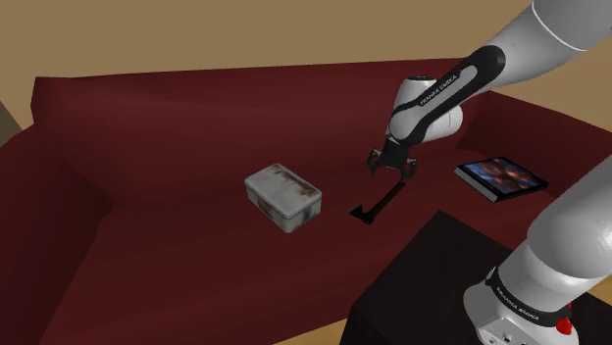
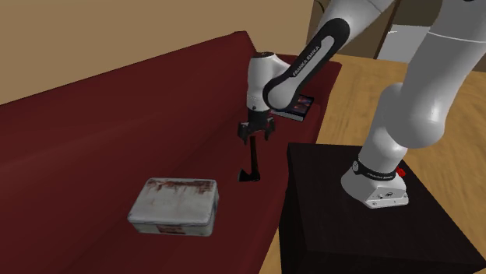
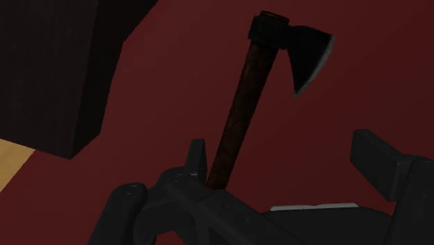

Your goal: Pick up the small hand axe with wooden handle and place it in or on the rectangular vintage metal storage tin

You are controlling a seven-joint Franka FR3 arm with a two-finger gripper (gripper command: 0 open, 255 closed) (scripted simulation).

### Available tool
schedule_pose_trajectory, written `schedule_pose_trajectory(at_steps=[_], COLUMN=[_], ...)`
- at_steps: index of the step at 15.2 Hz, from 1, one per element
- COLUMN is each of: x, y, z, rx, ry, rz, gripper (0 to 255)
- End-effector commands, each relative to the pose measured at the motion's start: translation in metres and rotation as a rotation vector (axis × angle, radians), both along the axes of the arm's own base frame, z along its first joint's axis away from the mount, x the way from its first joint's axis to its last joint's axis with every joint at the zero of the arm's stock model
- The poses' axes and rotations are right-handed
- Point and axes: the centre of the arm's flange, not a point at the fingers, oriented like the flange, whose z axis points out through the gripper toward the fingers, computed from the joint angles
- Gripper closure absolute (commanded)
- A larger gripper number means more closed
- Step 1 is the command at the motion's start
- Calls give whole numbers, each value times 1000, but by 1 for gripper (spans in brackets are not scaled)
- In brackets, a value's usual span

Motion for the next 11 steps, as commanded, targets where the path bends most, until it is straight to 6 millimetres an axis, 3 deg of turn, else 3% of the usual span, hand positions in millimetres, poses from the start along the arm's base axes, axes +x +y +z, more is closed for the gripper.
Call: schedule_pose_trajectory(at_steps=[1,8,11], x=[3,6,6], y=[-12,-52,-55], z=[-23,-105,-121], rx=[-5,-19,-21], ry=[1,9,9], rz=[-77,-335,-354], gripper=[0,0,0])
